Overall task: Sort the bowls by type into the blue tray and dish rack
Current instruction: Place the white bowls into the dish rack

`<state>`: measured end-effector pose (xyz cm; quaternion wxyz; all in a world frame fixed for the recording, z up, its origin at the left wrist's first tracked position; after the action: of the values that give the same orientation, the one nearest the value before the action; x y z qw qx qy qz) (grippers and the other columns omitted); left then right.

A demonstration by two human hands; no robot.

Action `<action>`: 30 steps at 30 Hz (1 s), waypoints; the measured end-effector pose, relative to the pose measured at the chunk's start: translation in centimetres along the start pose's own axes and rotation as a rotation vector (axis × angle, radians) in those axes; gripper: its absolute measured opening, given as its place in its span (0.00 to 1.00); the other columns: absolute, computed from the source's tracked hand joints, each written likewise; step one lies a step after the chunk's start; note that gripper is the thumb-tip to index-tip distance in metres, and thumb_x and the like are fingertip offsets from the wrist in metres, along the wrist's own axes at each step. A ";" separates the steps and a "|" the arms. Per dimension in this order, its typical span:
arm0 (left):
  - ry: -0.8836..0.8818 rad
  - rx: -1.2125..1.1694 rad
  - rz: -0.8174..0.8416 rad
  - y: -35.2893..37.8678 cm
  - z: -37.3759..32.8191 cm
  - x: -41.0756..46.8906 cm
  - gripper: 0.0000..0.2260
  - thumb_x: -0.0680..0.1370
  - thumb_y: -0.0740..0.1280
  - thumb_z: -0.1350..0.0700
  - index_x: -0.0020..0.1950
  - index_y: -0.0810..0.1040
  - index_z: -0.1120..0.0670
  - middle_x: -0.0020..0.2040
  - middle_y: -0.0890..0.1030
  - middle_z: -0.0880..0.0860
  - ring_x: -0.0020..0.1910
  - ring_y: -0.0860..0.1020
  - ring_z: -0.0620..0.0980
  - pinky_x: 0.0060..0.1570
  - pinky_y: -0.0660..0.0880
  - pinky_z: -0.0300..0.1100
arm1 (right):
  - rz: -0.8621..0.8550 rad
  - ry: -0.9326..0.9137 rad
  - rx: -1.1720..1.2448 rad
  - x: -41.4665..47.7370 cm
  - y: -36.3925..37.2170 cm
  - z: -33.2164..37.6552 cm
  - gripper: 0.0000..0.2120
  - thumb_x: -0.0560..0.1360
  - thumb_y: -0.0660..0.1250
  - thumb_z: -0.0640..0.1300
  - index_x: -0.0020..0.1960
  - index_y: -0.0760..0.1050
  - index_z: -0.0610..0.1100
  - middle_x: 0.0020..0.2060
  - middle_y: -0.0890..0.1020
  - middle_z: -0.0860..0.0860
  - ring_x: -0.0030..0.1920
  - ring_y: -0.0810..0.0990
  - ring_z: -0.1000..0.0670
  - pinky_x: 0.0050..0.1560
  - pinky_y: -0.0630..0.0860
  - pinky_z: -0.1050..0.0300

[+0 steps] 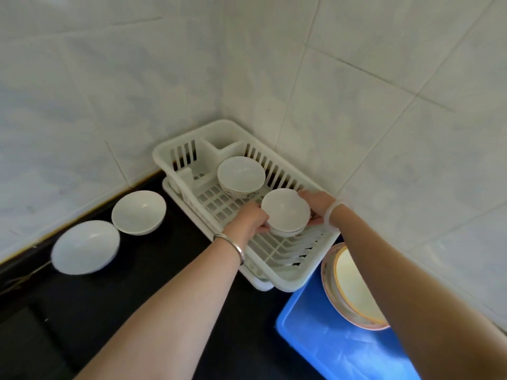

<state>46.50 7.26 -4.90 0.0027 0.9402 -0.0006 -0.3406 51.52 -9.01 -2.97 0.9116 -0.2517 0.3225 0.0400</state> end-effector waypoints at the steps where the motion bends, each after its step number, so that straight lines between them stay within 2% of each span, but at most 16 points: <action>1: -0.010 0.012 0.004 0.3 0.2 0.3 0.19 0.76 0.57 0.72 0.67 0.68 0.65 0.66 0.71 0.64 0.63 0.73 0.61 0.58 0.75 0.51 | -0.001 0.004 -0.023 0.1 -0.1 -0.1 0.25 0.76 0.62 0.57 0.65 0.69 0.40 0.56 0.79 0.39 0.53 0.79 0.39 0.51 0.80 0.42; 6: -0.033 0.047 -0.010 0.9 0.2 0.9 0.17 0.77 0.58 0.71 0.65 0.70 0.65 0.65 0.73 0.62 0.63 0.74 0.60 0.52 0.76 0.47 | -0.019 -0.018 -0.179 0.9 -0.3 -0.5 0.26 0.77 0.60 0.57 0.63 0.70 0.37 0.54 0.79 0.38 0.50 0.81 0.38 0.52 0.80 0.42; 10: -0.026 0.101 -0.016 0.8 0.4 1.3 0.17 0.77 0.59 0.70 0.65 0.72 0.63 0.64 0.75 0.62 0.61 0.75 0.59 0.54 0.77 0.46 | -0.025 -0.023 -0.272 1.1 -0.5 -0.4 0.25 0.77 0.59 0.56 0.63 0.71 0.36 0.54 0.80 0.38 0.52 0.80 0.38 0.56 0.77 0.41; 14: -0.004 0.108 -0.004 0.7 0.6 1.6 0.17 0.77 0.60 0.69 0.65 0.72 0.63 0.63 0.75 0.63 0.60 0.76 0.58 0.57 0.76 0.47 | -0.048 -0.047 -0.389 1.1 -0.9 0.0 0.21 0.79 0.57 0.53 0.58 0.73 0.36 0.47 0.81 0.39 0.51 0.81 0.38 0.55 0.78 0.45; 17: -0.009 0.091 0.005 0.7 0.7 1.5 0.18 0.77 0.61 0.68 0.66 0.71 0.63 0.63 0.75 0.63 0.59 0.77 0.58 0.56 0.77 0.46 | -0.068 -0.051 -0.455 1.0 -1.1 0.1 0.18 0.79 0.56 0.52 0.53 0.73 0.38 0.40 0.79 0.42 0.43 0.80 0.41 0.48 0.77 0.50; 20: -0.020 0.036 0.012 0.7 0.6 1.1 0.17 0.77 0.62 0.65 0.66 0.70 0.63 0.63 0.75 0.62 0.60 0.76 0.57 0.50 0.77 0.43 | -0.083 -0.067 -0.517 0.9 -1.3 0.1 0.15 0.79 0.56 0.52 0.48 0.71 0.40 0.34 0.77 0.46 0.33 0.75 0.46 0.37 0.71 0.57; 23: -0.011 0.015 0.016 0.6 0.5 0.5 0.16 0.78 0.62 0.64 0.66 0.70 0.64 0.63 0.74 0.62 0.60 0.76 0.58 0.47 0.76 0.42 | -0.109 -0.090 -0.580 0.6 -1.6 0.4 0.16 0.79 0.55 0.51 0.45 0.72 0.39 0.30 0.74 0.47 0.29 0.71 0.50 0.30 0.66 0.59; 24: -0.004 0.025 0.016 0.5 0.5 0.4 0.16 0.78 0.62 0.63 0.66 0.70 0.64 0.63 0.75 0.63 0.60 0.76 0.59 0.48 0.76 0.42 | -0.120 -0.100 -0.581 0.4 -1.8 0.5 0.17 0.79 0.55 0.50 0.45 0.74 0.38 0.31 0.74 0.47 0.30 0.71 0.50 0.30 0.66 0.59; 26: 0.015 0.054 0.006 0.2 0.2 0.1 0.16 0.78 0.62 0.62 0.66 0.71 0.63 0.61 0.76 0.62 0.59 0.76 0.58 0.50 0.76 0.43 | -0.134 -0.135 -0.539 -0.2 -1.9 0.6 0.18 0.79 0.56 0.48 0.51 0.77 0.35 0.38 0.79 0.42 0.36 0.74 0.47 0.38 0.70 0.56; 28: 0.034 0.090 -0.007 -0.2 -0.2 -0.3 0.15 0.78 0.62 0.61 0.64 0.72 0.63 0.56 0.77 0.61 0.54 0.77 0.56 0.54 0.75 0.45 | -0.167 -0.193 -0.485 -1.1 -2.1 0.9 0.17 0.79 0.56 0.47 0.56 0.77 0.36 0.51 0.81 0.39 0.47 0.78 0.42 0.49 0.72 0.53; 30: 0.081 0.121 -0.022 -1.0 -1.0 -1.2 0.14 0.79 0.61 0.60 0.64 0.73 0.63 0.53 0.78 0.60 0.50 0.75 0.54 0.56 0.74 0.46 | -0.215 -0.277 -0.378 -2.3 -2.2 1.3 0.16 0.78 0.57 0.46 0.60 0.76 0.40 0.57 0.80 0.41 0.56 0.77 0.41 0.56 0.71 0.51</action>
<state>46.24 8.25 -3.40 -0.0580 0.9517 -0.0106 -0.3014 50.90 -10.08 0.22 0.8829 -0.4425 0.1527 0.0364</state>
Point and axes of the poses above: each hand's wrist, its own x-axis towards the middle knuckle, its own y-axis out of the palm, z = x × y, the point moved 8 cm from there along x, towards the middle knuckle
